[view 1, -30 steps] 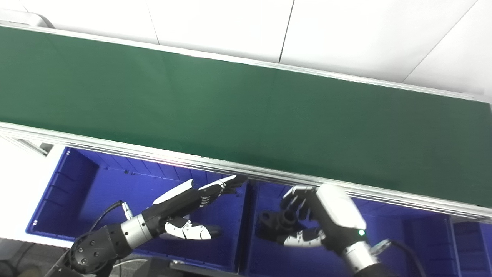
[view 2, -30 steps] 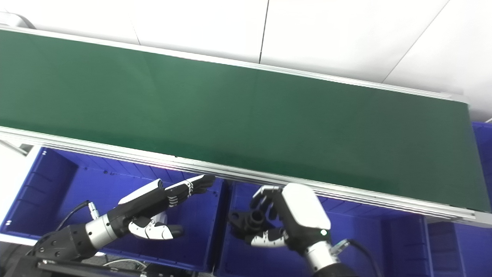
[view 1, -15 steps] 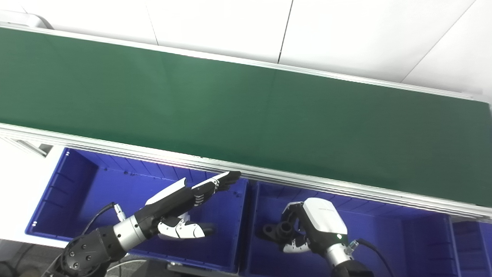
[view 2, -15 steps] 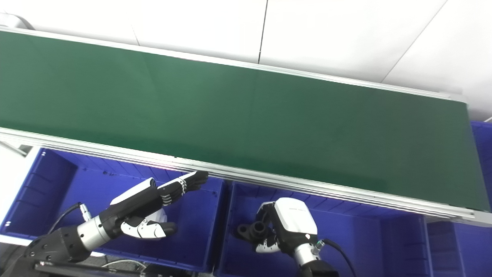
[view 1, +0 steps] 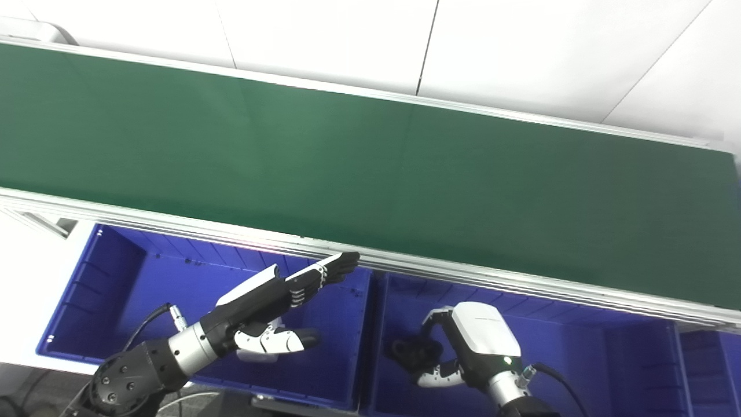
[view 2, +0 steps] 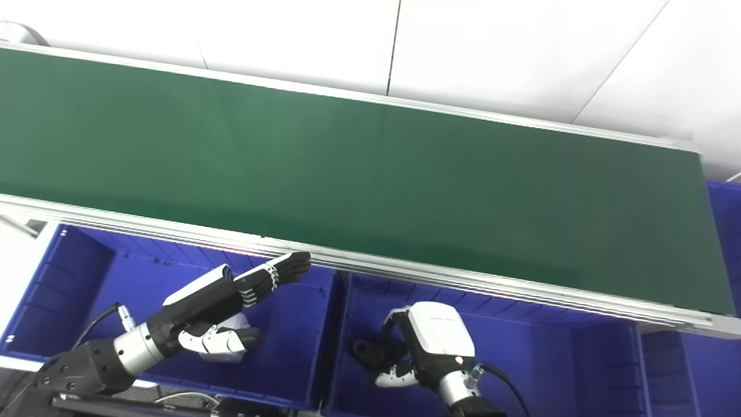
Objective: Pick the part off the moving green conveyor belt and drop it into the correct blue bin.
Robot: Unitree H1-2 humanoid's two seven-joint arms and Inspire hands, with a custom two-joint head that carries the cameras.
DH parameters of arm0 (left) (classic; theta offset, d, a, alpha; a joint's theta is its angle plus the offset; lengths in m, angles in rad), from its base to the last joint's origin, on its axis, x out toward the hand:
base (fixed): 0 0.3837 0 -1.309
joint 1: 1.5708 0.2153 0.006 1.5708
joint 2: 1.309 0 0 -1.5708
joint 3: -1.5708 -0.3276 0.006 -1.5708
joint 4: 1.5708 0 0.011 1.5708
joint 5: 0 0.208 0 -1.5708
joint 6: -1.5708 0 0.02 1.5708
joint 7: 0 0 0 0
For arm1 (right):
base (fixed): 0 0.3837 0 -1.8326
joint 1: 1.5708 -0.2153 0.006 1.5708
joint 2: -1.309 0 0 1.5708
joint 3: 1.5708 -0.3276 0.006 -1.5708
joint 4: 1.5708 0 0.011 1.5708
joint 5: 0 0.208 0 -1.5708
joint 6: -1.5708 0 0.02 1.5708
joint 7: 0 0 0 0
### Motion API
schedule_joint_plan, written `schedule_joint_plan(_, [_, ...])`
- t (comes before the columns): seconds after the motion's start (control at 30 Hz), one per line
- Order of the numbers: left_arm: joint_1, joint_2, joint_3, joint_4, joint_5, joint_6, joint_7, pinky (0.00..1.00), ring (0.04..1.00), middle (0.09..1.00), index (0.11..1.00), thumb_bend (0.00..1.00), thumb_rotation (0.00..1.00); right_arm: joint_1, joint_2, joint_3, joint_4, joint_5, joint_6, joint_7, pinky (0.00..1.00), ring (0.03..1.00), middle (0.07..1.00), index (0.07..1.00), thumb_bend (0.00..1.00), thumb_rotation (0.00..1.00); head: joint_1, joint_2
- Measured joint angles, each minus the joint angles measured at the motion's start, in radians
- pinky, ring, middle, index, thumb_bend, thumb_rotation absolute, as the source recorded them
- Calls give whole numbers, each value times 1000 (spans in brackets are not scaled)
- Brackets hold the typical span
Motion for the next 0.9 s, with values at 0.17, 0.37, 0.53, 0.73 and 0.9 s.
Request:
schedule_joint_plan(0.17, [-9, 1, 2, 7, -2, 0, -7, 1000, 1000, 1000, 993, 318, 596, 34, 12, -19, -65, 18, 6, 33, 725, 721, 707, 688, 811, 458, -3, -2])
schedule_joint_plan(0.37, [-10, 4, 5, 7, -3, 0, -9, 1000, 1000, 1000, 993, 324, 590, 66, 25, -39, -82, 29, 9, 38, 677, 693, 684, 675, 761, 355, -5, 2])
schedule_joint_plan(0.53, [-9, 5, 6, 6, -20, 1, -12, 1000, 1000, 1000, 989, 308, 531, 90, 24, -57, -150, 92, 7, 28, 539, 586, 612, 646, 729, 221, -11, 11])
schedule_joint_plan(0.73, [-10, 7, 8, 8, -25, 4, -17, 1000, 1000, 1000, 997, 321, 533, 198, 9, -110, -221, 353, -130, -118, 599, 666, 695, 745, 659, 457, -77, 43])
schedule_joint_plan(0.9, [-30, 7, 4, 59, -25, -2, -36, 1000, 1000, 1000, 1000, 307, 599, 285, -3, -155, -152, 575, -328, -251, 703, 752, 777, 799, 639, 865, -236, 110])
